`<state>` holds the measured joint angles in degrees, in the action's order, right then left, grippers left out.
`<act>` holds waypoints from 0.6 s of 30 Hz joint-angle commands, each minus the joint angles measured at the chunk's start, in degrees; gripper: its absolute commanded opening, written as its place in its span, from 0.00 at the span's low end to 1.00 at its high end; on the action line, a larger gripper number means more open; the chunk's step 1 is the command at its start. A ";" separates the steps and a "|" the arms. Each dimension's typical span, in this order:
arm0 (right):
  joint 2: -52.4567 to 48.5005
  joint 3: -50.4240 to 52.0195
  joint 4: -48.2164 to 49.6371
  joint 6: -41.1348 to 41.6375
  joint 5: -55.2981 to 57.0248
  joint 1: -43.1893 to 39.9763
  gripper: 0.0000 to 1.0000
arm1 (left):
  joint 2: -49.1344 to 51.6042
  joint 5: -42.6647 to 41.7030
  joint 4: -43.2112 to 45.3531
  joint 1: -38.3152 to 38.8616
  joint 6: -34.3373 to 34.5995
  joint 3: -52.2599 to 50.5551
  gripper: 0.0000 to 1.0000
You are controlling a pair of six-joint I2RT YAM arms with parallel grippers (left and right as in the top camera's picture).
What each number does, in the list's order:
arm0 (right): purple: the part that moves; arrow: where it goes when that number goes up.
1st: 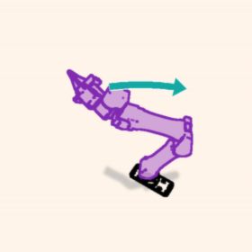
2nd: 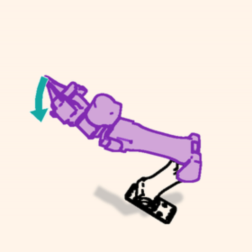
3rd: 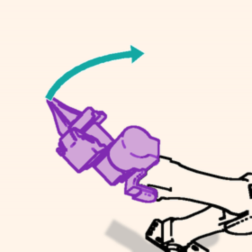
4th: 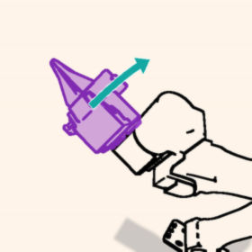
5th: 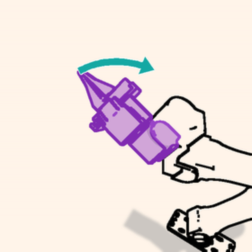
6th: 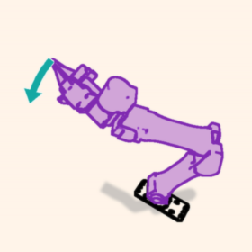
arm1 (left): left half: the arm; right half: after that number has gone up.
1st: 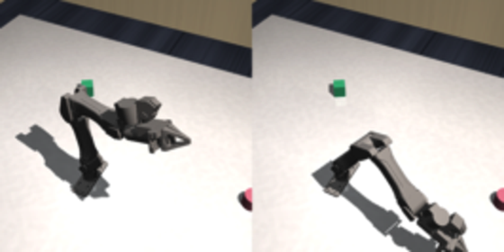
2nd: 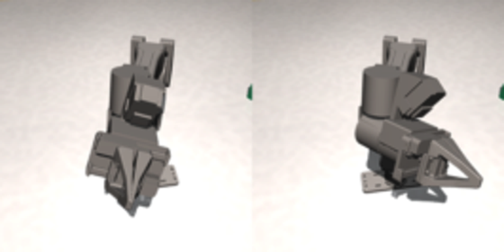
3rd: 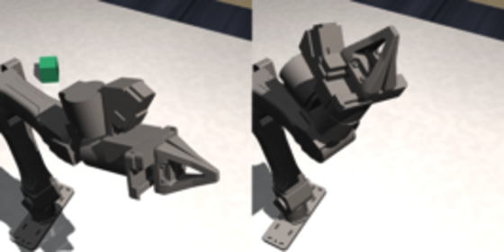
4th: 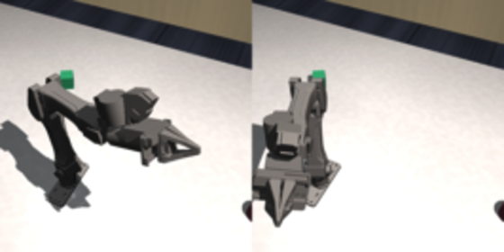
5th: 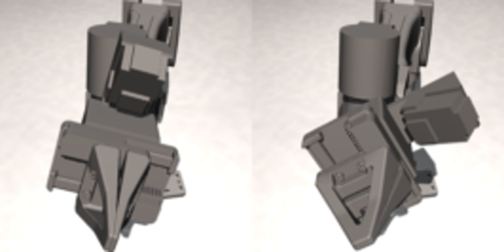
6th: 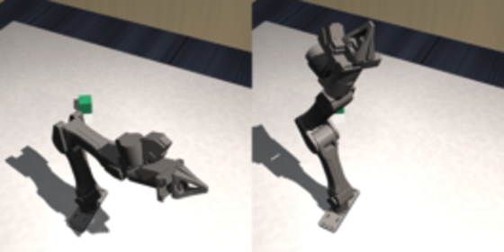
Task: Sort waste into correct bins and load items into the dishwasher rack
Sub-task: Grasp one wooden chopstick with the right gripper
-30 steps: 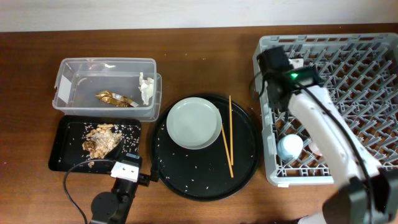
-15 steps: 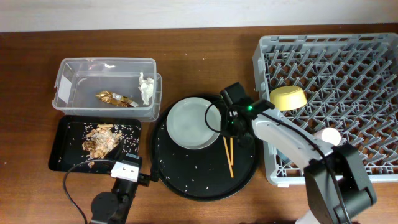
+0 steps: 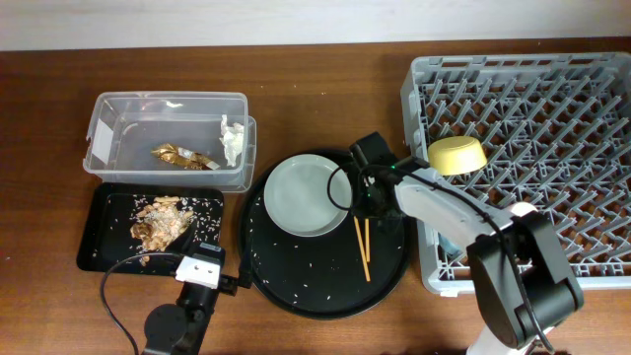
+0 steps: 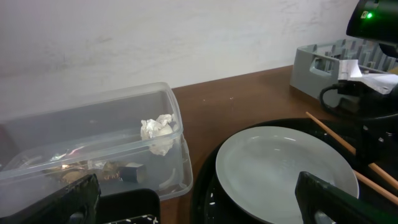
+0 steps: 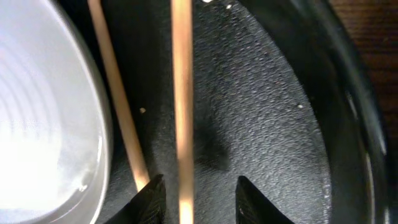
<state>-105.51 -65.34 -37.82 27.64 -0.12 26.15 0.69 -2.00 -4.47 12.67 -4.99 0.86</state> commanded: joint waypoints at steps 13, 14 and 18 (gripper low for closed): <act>-3.34 -1.36 -1.20 -4.70 1.46 -0.94 0.04 | -0.35 -0.61 -0.04 -0.35 -0.70 -0.35 0.99; -2.32 -1.75 -2.32 -4.70 1.44 -1.46 0.04 | -0.35 -0.61 -0.02 -0.35 -0.70 -0.35 1.00; 11.45 -10.19 -10.10 -12.31 3.69 -5.01 0.04 | -0.35 -0.61 -0.02 -0.35 -0.70 -0.35 0.99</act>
<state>-104.51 -68.88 -45.91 21.43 0.78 23.51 0.69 -2.00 -4.47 12.67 -4.99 0.84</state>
